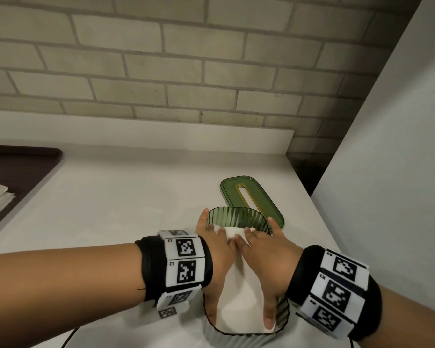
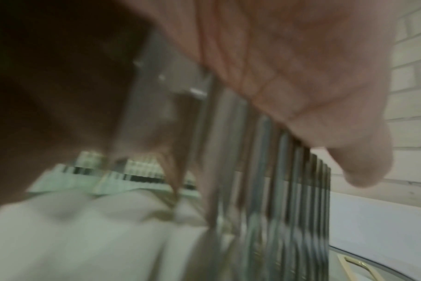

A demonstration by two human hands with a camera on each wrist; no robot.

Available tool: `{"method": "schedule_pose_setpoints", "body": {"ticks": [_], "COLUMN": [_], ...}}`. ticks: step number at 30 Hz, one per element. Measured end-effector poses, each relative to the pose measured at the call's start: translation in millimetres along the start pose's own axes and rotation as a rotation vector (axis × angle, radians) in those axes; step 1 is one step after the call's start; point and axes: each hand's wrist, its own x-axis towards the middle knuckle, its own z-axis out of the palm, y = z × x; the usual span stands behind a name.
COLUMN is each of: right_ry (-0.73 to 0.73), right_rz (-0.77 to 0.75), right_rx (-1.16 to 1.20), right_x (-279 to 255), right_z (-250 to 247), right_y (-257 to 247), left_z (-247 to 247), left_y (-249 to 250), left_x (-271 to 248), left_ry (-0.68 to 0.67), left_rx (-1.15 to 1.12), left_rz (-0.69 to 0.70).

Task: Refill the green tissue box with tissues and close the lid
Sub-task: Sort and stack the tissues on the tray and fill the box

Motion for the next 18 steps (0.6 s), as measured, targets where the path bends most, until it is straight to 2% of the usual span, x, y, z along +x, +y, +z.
{"method": "schedule_pose_setpoints", "body": {"ticks": [3,5,9,11,13,15,18], "right_ry": [0.015,0.067,0.302,0.4,0.518,0.645,0.798], "right_rz": [-0.041,-0.078,-0.087,-0.085,-0.1,-0.131,-0.162], "right_rx": [0.041,0.15,0.421,0.585,0.785,0.962,1.078], "right_x": [-5,-13,-39,-56,-71,-80,-79], "right_z": [-1,-2,-6,-8,-10,-12,-14], "right_y": [5,10,14,11,3,-9,-30], "left_z": [-8,-13,-4,11,34,60,95], "left_y": [-11,-24,-60,-83,-108,-133,-166], "left_x": [-15,-29,-49,-55,-60,-61,-59], "left_ry": [0.056,0.16,0.484,0.562,0.526,0.405,0.265], "left_rx": [-0.044,-0.132,-0.537,-0.697,-0.745,-0.739,-0.726], "left_rz": [0.118,0.238,0.367,0.348,0.251,0.125,-0.018]}}
